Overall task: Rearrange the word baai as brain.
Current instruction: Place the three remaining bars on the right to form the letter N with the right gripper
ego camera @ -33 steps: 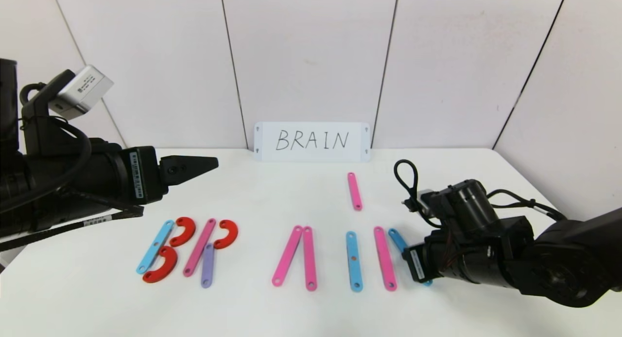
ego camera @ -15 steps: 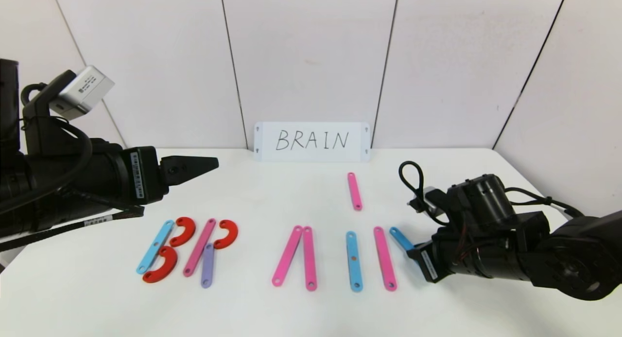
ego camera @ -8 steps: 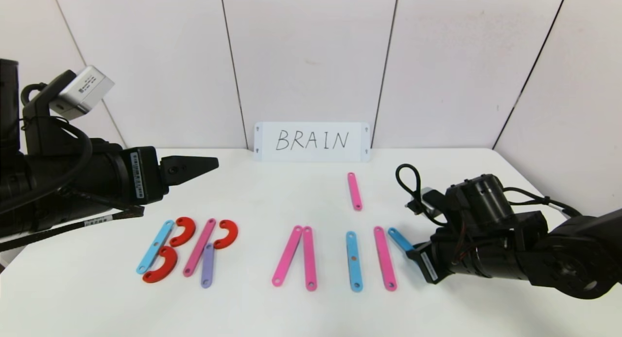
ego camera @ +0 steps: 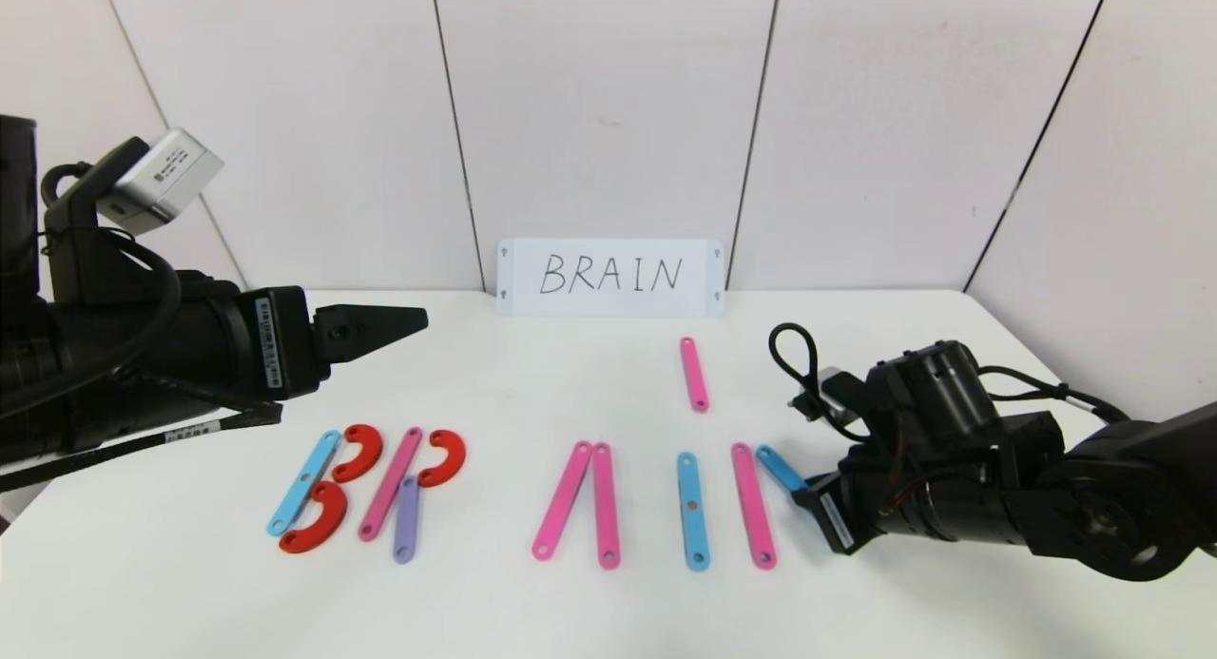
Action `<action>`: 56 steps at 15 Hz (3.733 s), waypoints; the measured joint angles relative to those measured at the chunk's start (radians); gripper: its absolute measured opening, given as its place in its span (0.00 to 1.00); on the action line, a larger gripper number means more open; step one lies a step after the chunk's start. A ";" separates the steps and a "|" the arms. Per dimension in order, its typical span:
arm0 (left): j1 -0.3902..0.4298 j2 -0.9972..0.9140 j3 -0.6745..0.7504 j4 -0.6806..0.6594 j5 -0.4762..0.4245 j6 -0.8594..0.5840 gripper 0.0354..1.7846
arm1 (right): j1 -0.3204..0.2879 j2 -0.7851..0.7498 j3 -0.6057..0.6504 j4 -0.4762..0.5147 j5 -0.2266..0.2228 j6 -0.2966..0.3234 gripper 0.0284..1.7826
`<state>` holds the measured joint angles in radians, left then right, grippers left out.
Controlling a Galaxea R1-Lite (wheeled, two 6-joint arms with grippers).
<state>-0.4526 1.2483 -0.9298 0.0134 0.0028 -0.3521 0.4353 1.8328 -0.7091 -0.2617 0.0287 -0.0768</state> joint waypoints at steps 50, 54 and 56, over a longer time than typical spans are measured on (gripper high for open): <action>0.000 0.006 0.001 -0.001 0.000 0.000 0.95 | 0.098 0.426 -0.665 -0.002 -0.301 0.430 0.97; 0.000 0.006 0.001 -0.001 0.000 0.000 0.95 | 0.103 0.462 -0.741 0.054 -0.304 0.424 0.97; 0.000 0.006 0.001 -0.001 0.000 0.000 0.95 | 0.104 0.479 -0.749 0.056 -0.305 0.417 0.97</action>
<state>-0.4526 1.2540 -0.9289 0.0123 0.0028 -0.3517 0.5391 2.3121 -1.4585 -0.2057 -0.2760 0.3406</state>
